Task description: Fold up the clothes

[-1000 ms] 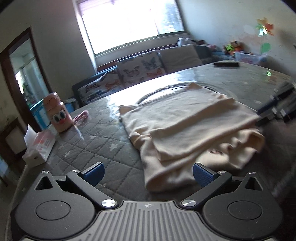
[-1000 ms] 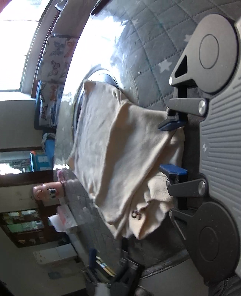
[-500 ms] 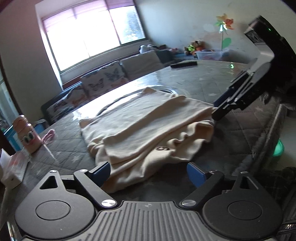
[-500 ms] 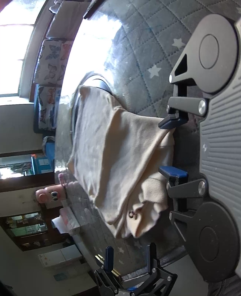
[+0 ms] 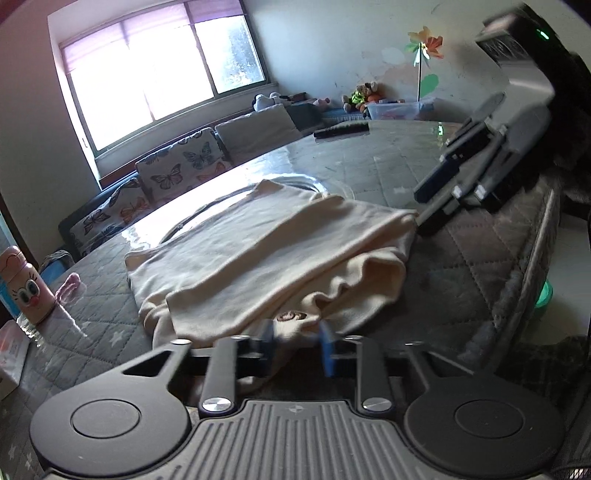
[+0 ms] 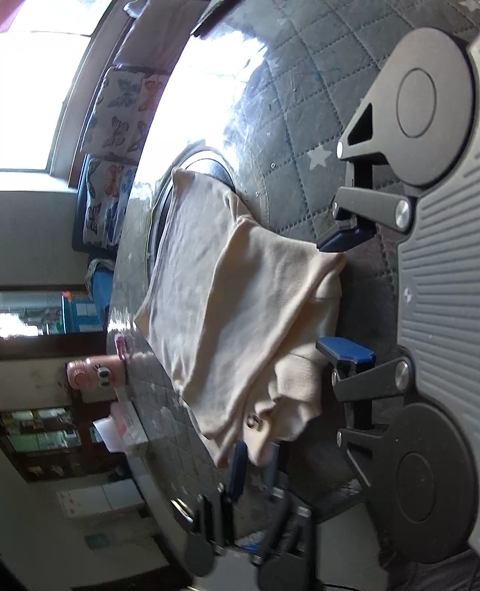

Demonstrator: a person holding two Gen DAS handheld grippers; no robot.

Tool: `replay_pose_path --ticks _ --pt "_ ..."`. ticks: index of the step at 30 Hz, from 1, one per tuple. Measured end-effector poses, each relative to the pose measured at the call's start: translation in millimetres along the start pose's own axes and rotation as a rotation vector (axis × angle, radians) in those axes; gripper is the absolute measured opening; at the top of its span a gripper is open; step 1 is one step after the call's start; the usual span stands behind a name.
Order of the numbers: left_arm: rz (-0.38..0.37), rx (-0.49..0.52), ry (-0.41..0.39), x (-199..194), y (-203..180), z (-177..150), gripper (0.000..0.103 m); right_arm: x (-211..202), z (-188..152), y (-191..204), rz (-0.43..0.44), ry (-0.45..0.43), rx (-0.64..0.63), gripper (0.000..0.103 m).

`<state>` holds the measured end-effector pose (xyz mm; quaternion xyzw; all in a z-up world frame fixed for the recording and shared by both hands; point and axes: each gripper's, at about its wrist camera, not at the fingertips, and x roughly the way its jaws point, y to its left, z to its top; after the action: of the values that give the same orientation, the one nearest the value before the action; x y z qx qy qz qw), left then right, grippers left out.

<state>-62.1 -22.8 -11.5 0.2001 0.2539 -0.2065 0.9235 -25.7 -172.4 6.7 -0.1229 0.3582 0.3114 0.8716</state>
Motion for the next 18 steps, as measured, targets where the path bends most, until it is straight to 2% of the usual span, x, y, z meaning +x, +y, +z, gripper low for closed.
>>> replay_pose_path --ticks 4,12,16,17,18 --pt "0.0 -0.055 -0.03 0 16 14 0.017 1 0 11 0.023 -0.008 -0.082 0.061" --pt "-0.008 -0.131 -0.041 16 39 34 0.016 27 14 31 0.04 -0.044 -0.187 0.061" --pt "-0.02 -0.134 -0.029 17 41 32 0.02 43 25 30 0.08 -0.038 -0.161 0.044" --pt "-0.023 -0.13 -0.025 15 41 29 0.021 46 27 28 0.09 -0.033 -0.144 0.031" --pt "-0.022 -0.125 -0.023 12 40 27 0.023 48 30 26 0.098 -0.028 -0.124 0.023"
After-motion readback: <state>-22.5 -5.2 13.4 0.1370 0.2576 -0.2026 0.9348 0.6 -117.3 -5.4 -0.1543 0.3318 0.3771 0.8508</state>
